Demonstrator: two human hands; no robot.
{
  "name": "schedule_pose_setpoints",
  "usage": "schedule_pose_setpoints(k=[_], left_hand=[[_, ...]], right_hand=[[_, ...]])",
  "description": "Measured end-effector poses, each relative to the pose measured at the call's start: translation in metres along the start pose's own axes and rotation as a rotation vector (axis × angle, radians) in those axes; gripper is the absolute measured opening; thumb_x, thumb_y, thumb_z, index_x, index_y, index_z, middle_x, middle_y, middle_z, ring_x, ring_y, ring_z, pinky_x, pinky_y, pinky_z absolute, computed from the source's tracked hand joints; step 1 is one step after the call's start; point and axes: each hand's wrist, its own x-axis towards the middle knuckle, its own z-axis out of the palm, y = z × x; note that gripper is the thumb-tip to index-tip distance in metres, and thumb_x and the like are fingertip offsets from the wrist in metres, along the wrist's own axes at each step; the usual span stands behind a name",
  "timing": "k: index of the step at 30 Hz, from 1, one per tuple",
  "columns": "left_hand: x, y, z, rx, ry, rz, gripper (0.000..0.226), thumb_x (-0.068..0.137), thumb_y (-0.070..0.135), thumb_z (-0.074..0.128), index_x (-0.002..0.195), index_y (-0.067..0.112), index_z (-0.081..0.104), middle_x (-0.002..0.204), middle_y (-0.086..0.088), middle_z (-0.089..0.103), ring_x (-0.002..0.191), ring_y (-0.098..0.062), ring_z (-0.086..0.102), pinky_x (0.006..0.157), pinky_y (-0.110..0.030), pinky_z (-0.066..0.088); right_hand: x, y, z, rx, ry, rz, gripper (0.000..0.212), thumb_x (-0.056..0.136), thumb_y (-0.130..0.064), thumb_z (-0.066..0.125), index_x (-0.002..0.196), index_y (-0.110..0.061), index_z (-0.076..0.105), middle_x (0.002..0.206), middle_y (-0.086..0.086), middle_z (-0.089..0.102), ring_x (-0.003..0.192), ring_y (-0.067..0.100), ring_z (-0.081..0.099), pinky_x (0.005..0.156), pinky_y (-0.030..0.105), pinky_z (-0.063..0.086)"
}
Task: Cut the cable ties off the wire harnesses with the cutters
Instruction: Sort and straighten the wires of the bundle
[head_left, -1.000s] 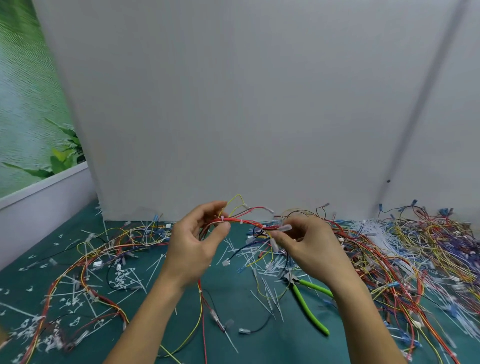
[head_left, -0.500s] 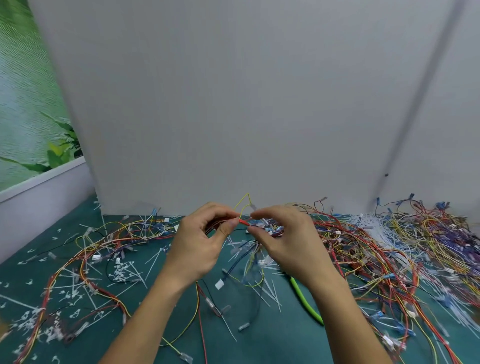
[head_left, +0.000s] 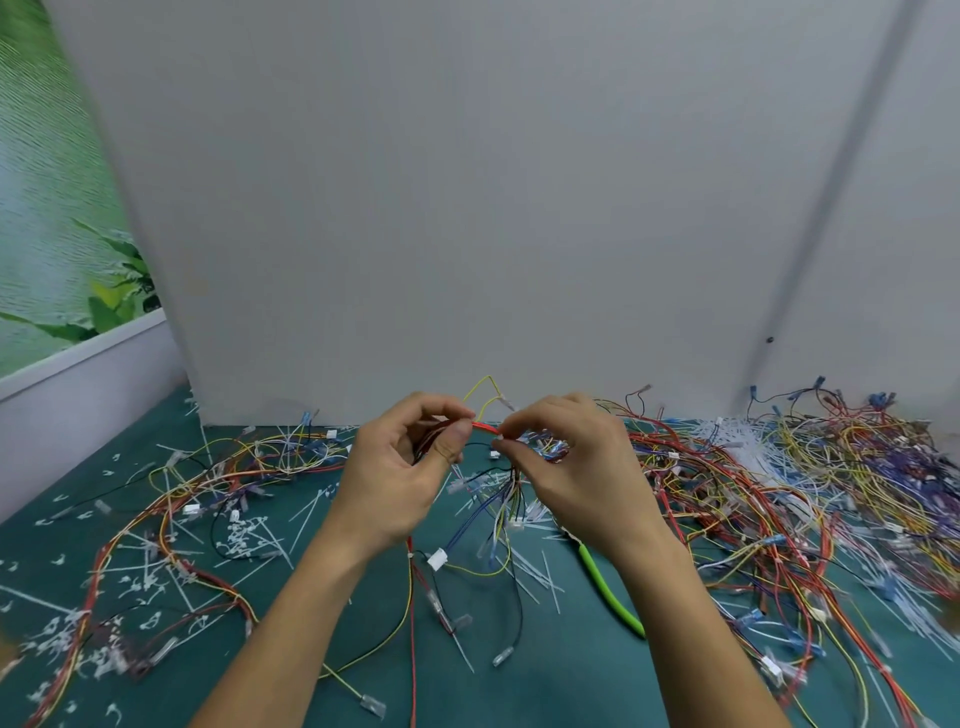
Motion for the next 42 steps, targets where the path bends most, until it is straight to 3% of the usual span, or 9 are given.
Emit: schedule_pose_setpoints(k=[5, 9, 12, 15, 21, 32, 37, 39, 42], left_hand=[[0.001, 0.006, -0.004, 0.056, -0.003, 0.065, 0.012, 0.089, 0.024, 0.072, 0.099, 0.021, 0.076, 0.081, 0.010, 0.069, 0.072, -0.006, 0.064, 0.070, -0.020, 0.051], [0.002, 0.010, -0.004, 0.024, 0.127, 0.077, 0.008, 0.090, 0.026, 0.072, 0.095, 0.021, 0.076, 0.073, 0.013, 0.068, 0.065, -0.003, 0.061, 0.066, -0.015, 0.049], [0.003, 0.011, -0.008, -0.018, 0.223, 0.044, 0.006, 0.092, 0.026, 0.072, 0.094, 0.026, 0.078, 0.067, 0.011, 0.064, 0.058, -0.006, 0.054, 0.059, -0.018, 0.048], [0.004, 0.011, -0.008, -0.038, 0.255, 0.011, 0.007, 0.091, 0.029, 0.072, 0.094, 0.026, 0.077, 0.065, 0.009, 0.062, 0.057, -0.010, 0.051, 0.055, -0.021, 0.045], [0.003, 0.012, -0.006, -0.095, 0.229, -0.029, 0.007, 0.091, 0.029, 0.073, 0.094, 0.025, 0.077, 0.066, 0.008, 0.060, 0.056, -0.009, 0.050, 0.056, -0.016, 0.044], [0.003, 0.013, -0.006, -0.158, 0.165, -0.072, 0.009, 0.091, 0.023, 0.072, 0.097, 0.020, 0.078, 0.078, -0.002, 0.068, 0.061, -0.012, 0.054, 0.060, -0.018, 0.048], [0.000, 0.014, -0.004, -0.150, 0.061, -0.093, 0.019, 0.100, 0.003, 0.058, 0.107, 0.012, 0.074, 0.086, -0.007, 0.074, 0.069, -0.015, 0.062, 0.064, -0.020, 0.050], [-0.001, 0.015, -0.001, -0.140, 0.013, -0.097, 0.021, 0.101, 0.001, 0.055, 0.111, 0.010, 0.071, 0.085, -0.014, 0.073, 0.070, -0.016, 0.063, 0.067, -0.022, 0.051], [-0.003, 0.017, 0.002, -0.134, -0.069, -0.096, 0.022, 0.102, -0.002, 0.050, 0.113, 0.006, 0.068, 0.086, -0.014, 0.074, 0.072, -0.016, 0.067, 0.072, -0.023, 0.053]], right_hand=[[0.001, -0.002, -0.001, 0.033, 0.045, -0.039, 0.006, 0.086, -0.016, 0.083, 0.091, -0.016, 0.079, 0.089, -0.013, 0.074, 0.088, 0.023, 0.060, 0.080, 0.031, 0.046], [0.003, -0.005, -0.006, 0.151, 0.063, 0.042, 0.006, 0.092, -0.021, 0.078, 0.097, -0.018, 0.079, 0.091, -0.011, 0.074, 0.087, 0.011, 0.065, 0.076, 0.023, 0.049], [0.003, 0.000, -0.021, 0.354, -0.109, 0.300, 0.034, 0.085, -0.039, 0.083, 0.116, -0.031, 0.072, 0.106, -0.013, 0.073, 0.096, 0.001, 0.069, 0.079, 0.012, 0.052], [0.000, 0.003, -0.024, 0.364, -0.308, 0.396, 0.050, 0.071, -0.043, 0.092, 0.115, -0.037, 0.071, 0.105, -0.007, 0.075, 0.092, 0.001, 0.073, 0.076, 0.016, 0.056], [0.002, 0.000, -0.015, 0.444, -0.115, 0.377, 0.011, 0.090, -0.006, 0.078, 0.095, -0.016, 0.079, 0.083, -0.003, 0.079, 0.078, 0.006, 0.076, 0.065, 0.017, 0.056], [0.003, 0.003, -0.020, 0.371, -0.117, 0.363, 0.005, 0.090, -0.027, 0.080, 0.092, -0.024, 0.077, 0.081, -0.006, 0.077, 0.076, 0.012, 0.075, 0.067, 0.027, 0.060], [0.003, 0.002, -0.026, 0.102, -0.036, 0.231, 0.033, 0.084, -0.039, 0.083, 0.116, -0.035, 0.072, 0.124, -0.013, 0.062, 0.123, 0.004, 0.053, 0.105, 0.018, 0.039], [0.003, -0.005, -0.023, 0.014, 0.007, 0.151, 0.038, 0.080, -0.042, 0.085, 0.116, -0.036, 0.074, 0.128, -0.011, 0.057, 0.128, 0.011, 0.047, 0.109, 0.028, 0.036], [0.003, -0.012, -0.015, -0.010, 0.037, 0.094, 0.017, 0.084, -0.037, 0.083, 0.098, -0.028, 0.081, 0.104, -0.013, 0.070, 0.111, 0.017, 0.058, 0.099, 0.053, 0.044]])
